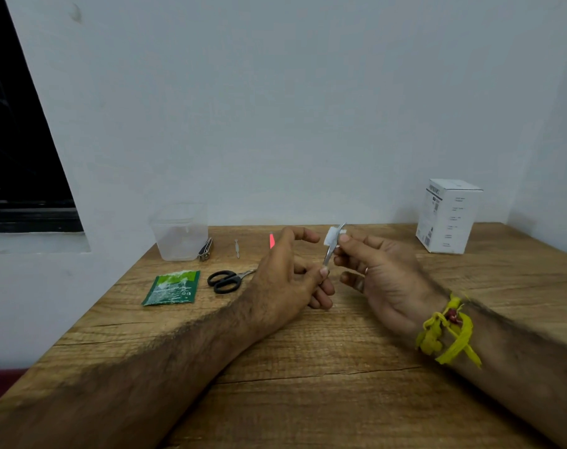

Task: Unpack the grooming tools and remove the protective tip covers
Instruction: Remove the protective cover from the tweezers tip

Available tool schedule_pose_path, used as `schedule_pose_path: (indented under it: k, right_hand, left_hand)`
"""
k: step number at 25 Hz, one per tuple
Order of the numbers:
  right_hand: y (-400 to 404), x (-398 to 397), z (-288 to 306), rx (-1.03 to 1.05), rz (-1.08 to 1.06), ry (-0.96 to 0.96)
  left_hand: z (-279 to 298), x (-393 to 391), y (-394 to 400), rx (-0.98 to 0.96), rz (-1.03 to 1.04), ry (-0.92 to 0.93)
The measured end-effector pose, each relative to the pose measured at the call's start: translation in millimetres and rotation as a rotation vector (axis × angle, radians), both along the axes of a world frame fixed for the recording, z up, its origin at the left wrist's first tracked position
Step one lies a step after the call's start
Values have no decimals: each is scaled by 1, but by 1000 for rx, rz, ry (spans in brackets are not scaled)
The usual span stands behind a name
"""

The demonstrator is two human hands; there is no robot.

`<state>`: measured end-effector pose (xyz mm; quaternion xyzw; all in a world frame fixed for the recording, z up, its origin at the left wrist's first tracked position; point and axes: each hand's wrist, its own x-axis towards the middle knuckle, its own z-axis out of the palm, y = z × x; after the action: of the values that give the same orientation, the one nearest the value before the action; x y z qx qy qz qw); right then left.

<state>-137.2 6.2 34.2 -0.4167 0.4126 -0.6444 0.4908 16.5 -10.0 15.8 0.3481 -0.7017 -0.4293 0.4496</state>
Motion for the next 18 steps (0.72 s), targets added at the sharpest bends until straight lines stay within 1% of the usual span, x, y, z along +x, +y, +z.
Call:
schedule_pose_path:
  k: [2, 6, 10, 13, 18]
  right_hand:
    - [-1, -1, 0, -2, -9, 6]
    - [1, 2, -7, 12, 3, 106]
    - [0, 0, -8, -1, 33, 55]
    - [0, -2, -8, -7, -3, 42]
    - [-3, -3, -8, 21, -2, 4]
  left_hand:
    - [0, 1, -1, 1, 3, -4]
    - [0, 2, -2, 2, 7, 13]
    - [-2, 3, -4, -30, -7, 31]
    - [-4, 3, -6, -49, -2, 18]
    - [-4, 3, -8, -23, 11, 27]
